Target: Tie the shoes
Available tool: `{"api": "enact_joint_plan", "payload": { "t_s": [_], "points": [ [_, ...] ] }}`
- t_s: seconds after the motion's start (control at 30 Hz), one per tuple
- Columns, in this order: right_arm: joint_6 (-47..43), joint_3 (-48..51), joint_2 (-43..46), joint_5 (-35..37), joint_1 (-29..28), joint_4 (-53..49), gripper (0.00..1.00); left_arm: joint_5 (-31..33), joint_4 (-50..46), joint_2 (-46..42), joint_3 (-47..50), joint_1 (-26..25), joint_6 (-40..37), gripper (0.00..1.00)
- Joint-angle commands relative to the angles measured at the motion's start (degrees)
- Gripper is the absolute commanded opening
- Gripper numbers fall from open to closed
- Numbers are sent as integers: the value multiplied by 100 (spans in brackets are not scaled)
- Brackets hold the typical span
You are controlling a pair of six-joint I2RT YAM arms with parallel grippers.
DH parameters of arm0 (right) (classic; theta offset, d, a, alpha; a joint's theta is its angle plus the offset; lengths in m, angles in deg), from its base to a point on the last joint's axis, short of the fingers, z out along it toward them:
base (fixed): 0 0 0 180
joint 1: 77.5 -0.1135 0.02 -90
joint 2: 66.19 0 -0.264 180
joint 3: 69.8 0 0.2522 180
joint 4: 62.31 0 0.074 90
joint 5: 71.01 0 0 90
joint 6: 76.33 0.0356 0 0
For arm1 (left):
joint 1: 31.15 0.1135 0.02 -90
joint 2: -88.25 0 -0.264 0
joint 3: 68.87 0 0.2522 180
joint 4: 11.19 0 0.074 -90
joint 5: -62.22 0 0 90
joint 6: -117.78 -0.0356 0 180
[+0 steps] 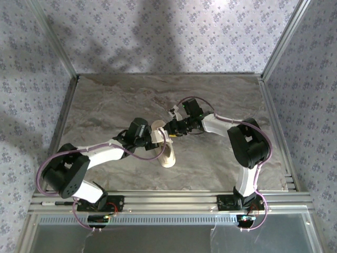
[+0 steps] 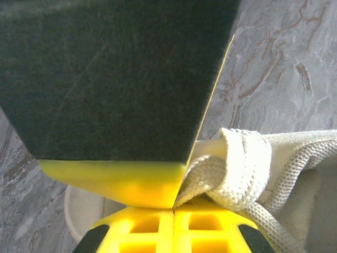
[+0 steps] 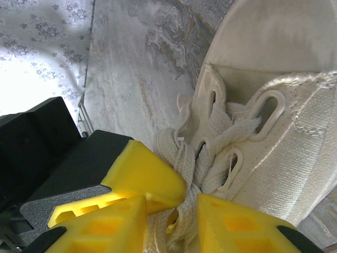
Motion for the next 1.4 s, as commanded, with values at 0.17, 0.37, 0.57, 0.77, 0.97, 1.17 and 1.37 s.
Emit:
{"api": "enact_joint_plan", "payload": {
  "t_s": [0.17, 0.37, 0.57, 0.77, 0.97, 1.17, 1.37],
  "points": [
    [-81, 32, 316, -58, 45, -198, 32, -14, 270, 28, -85, -39, 98, 12],
    [-44, 79, 299, -105, 21, -142, 31, 54, 323, -66, -7, -40, 133, 25],
    [-38, 49, 281, -141, -2, -134, 26, 88, 340, -106, 25, -40, 162, 32],
    [-79, -20, 275, -208, -33, -208, 22, 78, 407, -16, -23, -36, 145, 38],
    [-133, -77, 237, -282, -60, -312, 19, 103, 630, 204, -84, -41, 118, 38],
    [-228, -196, 194, -335, -63, -490, 17, 122, 912, 443, -158, -32, 90, 34],
    [-298, -253, 154, -390, -63, -619, 18, 136, 1132, 622, -199, -15, 76, 20]
  ]
}}
